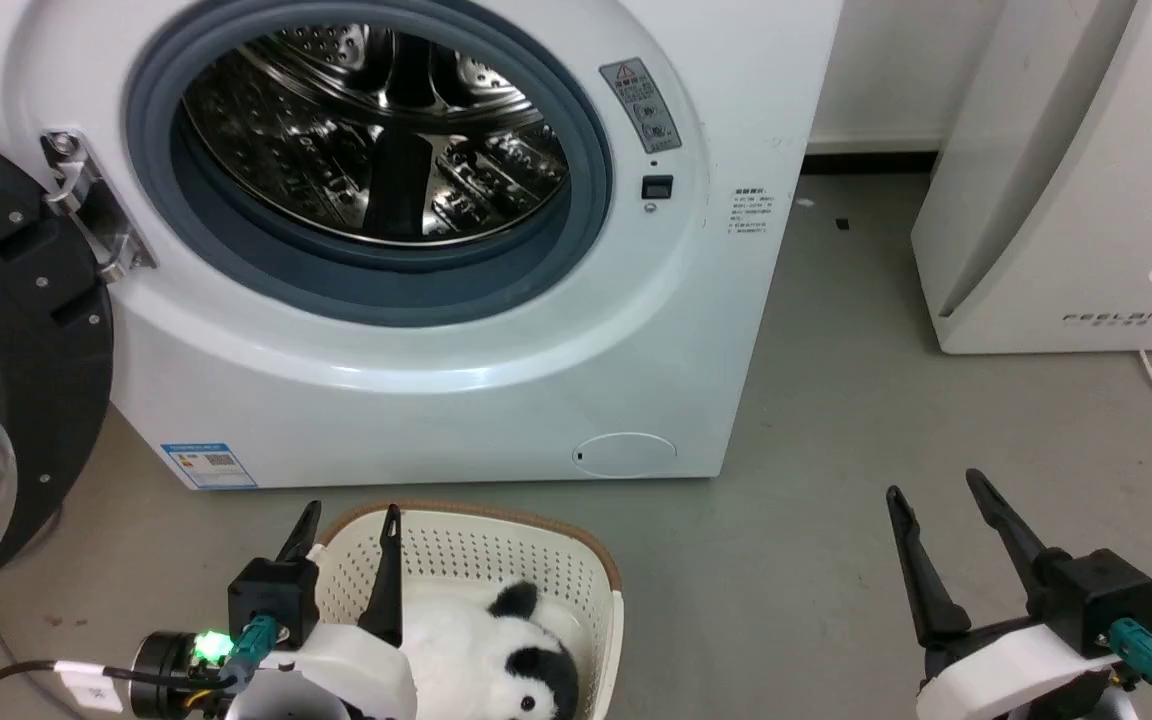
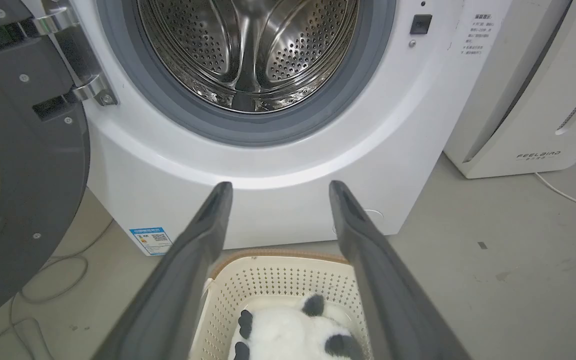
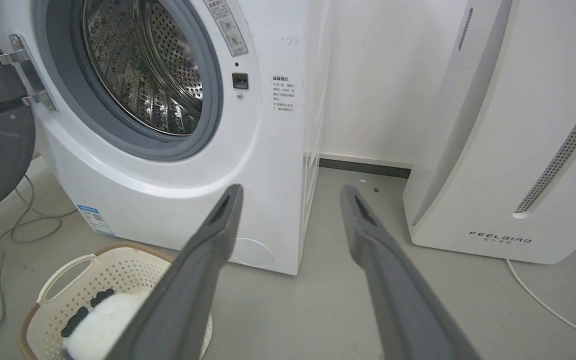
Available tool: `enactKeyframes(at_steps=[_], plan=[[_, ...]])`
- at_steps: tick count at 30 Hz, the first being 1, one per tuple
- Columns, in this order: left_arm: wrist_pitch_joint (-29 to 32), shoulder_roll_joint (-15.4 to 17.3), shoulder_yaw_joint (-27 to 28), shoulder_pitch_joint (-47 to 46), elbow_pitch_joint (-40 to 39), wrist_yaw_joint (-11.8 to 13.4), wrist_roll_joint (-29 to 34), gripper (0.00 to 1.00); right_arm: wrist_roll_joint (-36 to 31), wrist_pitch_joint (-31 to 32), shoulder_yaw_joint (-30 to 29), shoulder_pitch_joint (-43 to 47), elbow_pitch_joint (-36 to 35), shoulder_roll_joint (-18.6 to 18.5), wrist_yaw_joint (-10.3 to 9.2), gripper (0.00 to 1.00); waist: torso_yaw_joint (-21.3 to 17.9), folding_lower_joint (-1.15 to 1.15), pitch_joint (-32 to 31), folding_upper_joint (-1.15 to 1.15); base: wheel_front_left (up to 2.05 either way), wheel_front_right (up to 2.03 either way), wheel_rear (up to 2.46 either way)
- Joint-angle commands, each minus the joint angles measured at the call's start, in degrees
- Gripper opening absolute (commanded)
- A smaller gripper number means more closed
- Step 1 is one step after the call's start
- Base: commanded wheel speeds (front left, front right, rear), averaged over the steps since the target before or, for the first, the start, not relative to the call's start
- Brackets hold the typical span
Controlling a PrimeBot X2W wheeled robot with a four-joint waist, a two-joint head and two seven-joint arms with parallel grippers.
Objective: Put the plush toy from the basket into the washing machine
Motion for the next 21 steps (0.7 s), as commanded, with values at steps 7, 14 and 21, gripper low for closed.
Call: enactKeyframes(at_steps=[7, 14, 21], plan=[[-0.91, 0.73, -0.65, -4.15, 5.51, -0.86, -0.93, 1.00, 0.32, -1.31, 0.37, -1.78, -0.90, -0.01, -0.02, 1.00, -0.70, 0.00, 3.56, 0.00, 0.00, 0.00, 0.00], [-1.21, 1.50, -1.32, -7.84, 11.24, -1.48, -1.50, 1.00, 0.08, -2.14, 0.65, -2.65, -1.26, -0.01, -0.02, 1.00, -1.29, 0.00, 6.72, 0.00, 0.00, 0.00, 0.00], [-1.13, 2.27, -2.27, -11.60, 17.56, -2.20, -2.15, 1.00, 0.18, -2.98, 0.65, -3.56, -1.97, -0.01, -0.02, 1.00, -2.04, 0.00, 9.99, 0.00, 0.00, 0.00, 0.00]])
